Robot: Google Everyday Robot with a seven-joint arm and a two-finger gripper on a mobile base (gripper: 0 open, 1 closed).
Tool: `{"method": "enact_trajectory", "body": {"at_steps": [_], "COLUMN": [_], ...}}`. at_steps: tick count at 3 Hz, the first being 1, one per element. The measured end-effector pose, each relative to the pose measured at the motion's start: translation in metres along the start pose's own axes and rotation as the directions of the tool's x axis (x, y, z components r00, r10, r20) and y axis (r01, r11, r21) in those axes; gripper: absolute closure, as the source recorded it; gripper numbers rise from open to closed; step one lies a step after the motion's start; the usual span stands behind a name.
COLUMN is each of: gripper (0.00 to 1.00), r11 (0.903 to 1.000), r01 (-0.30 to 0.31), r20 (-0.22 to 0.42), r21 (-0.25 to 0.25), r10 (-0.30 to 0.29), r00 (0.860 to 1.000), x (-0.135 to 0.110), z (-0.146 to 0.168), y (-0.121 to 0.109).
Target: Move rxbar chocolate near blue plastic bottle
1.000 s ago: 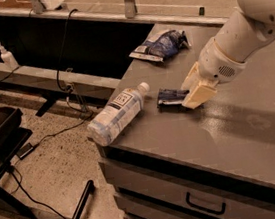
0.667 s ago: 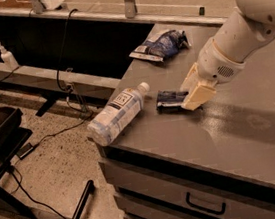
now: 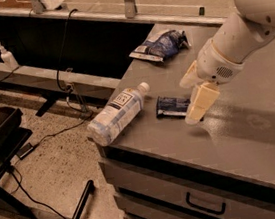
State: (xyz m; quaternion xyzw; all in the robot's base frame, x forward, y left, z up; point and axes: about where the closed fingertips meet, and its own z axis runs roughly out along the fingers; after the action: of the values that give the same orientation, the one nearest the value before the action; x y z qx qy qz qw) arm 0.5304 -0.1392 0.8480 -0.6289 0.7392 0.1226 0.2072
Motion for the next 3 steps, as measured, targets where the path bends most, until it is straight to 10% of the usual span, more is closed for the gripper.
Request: {"method": "enact_trajectory", "body": {"at_steps": [1,3], "gripper": [0.0,0.0], "r11": [1.0,0.9868], "r01": [0.0,-0.023], "r20": [0.0,0.009], "r21": [-0.001,0.16], "r10": [0.0,0.022], "r00": [1.0,1.0], "x": [0.0,0.025], "z": [0.0,-0.063], "y": [0.0,0.01]}}
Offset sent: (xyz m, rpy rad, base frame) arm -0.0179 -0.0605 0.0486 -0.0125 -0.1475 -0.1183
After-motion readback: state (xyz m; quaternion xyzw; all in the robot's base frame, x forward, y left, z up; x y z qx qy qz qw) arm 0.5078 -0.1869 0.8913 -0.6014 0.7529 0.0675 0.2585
